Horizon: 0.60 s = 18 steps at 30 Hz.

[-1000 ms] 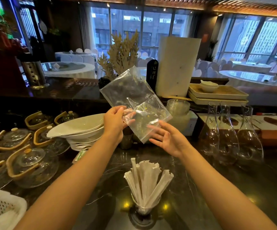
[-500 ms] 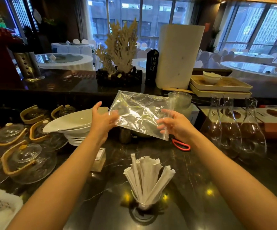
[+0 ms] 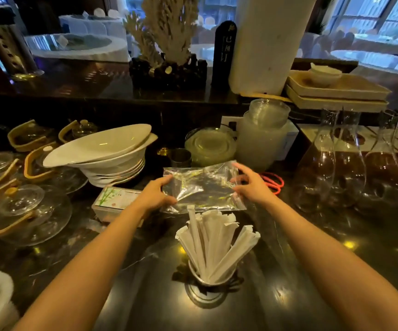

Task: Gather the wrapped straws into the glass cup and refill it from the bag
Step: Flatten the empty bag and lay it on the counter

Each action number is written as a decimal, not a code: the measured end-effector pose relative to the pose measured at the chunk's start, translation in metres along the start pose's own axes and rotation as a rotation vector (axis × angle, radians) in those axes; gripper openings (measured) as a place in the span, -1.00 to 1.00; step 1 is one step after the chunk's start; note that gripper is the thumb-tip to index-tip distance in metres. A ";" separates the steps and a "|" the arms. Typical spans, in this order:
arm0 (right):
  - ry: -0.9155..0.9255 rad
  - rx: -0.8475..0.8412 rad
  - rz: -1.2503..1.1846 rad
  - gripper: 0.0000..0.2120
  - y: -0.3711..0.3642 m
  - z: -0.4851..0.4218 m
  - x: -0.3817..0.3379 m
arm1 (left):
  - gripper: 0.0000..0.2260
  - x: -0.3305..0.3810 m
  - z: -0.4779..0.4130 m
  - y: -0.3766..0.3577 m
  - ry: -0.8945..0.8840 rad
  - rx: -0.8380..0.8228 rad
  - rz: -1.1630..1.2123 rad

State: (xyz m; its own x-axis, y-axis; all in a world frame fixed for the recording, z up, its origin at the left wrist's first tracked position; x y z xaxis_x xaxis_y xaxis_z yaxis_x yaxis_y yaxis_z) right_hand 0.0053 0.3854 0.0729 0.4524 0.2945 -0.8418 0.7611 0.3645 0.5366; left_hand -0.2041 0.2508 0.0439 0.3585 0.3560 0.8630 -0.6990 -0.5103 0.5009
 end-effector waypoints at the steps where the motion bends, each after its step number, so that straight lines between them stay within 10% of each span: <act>1: -0.016 -0.005 0.038 -0.49 -0.007 0.004 0.012 | -0.27 -0.011 0.002 -0.007 0.029 -0.034 -0.033; 18: -0.107 -0.281 0.702 -0.48 -0.059 0.017 0.090 | -0.30 -0.070 0.007 -0.056 0.050 -0.321 -0.659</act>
State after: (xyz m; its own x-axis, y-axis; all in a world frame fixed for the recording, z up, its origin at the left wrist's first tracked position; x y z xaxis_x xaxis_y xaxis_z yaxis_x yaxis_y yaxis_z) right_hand 0.0090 0.3752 -0.0362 0.8399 0.4581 -0.2910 0.1379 0.3384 0.9308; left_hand -0.1858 0.2492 -0.0439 0.7440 0.5489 0.3811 -0.4971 0.0737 0.8645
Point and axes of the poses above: each hand's wrist, its own z-axis away from the middle knuckle, its own y-axis out of the back of the hand, x = y × z, the point moved 5 cm from there along -z, towards the middle knuckle, and after that the axes turned 12 degrees about x, right-handed, at the moved point
